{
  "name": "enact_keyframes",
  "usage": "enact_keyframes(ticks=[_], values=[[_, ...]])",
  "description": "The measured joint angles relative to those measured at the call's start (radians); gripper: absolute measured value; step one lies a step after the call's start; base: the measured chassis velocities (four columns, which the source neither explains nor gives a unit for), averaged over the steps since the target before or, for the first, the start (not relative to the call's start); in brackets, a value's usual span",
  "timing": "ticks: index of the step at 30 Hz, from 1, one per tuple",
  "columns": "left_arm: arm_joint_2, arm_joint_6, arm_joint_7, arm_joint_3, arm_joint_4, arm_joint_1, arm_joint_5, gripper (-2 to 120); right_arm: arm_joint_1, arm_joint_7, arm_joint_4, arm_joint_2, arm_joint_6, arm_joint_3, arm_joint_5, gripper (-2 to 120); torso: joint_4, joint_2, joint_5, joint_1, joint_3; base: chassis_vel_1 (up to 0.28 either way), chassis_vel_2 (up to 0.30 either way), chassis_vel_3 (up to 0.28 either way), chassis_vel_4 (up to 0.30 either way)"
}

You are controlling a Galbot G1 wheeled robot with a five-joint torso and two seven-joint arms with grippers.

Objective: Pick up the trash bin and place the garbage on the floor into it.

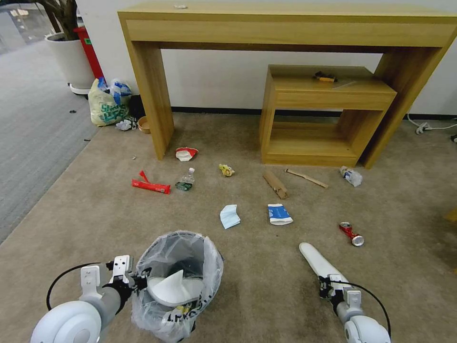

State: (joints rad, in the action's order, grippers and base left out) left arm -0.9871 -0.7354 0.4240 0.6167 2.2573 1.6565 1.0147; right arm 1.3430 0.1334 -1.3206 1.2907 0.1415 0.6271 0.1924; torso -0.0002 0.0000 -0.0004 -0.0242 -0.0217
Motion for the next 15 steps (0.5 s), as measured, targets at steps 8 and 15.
enact_keyframes(ticks=[8,15], values=[[0.007,0.0,-0.001,0.006,0.011,0.002,0.002,0,0.036,-0.028,-0.084,-0.001,-0.047,0.014,-0.033,0,-0.0001,0.0,0.0,0.0,0.0,0.0,0.0,0.0,0.0],[0.016,0.0,-0.002,0.008,0.015,-0.002,0.002,0,0.076,-0.046,-0.235,-0.011,-0.072,0.018,-0.032,0,0.0,0.0,0.0,0.0,0.0,0.0,0.0,0.0,0.0]])
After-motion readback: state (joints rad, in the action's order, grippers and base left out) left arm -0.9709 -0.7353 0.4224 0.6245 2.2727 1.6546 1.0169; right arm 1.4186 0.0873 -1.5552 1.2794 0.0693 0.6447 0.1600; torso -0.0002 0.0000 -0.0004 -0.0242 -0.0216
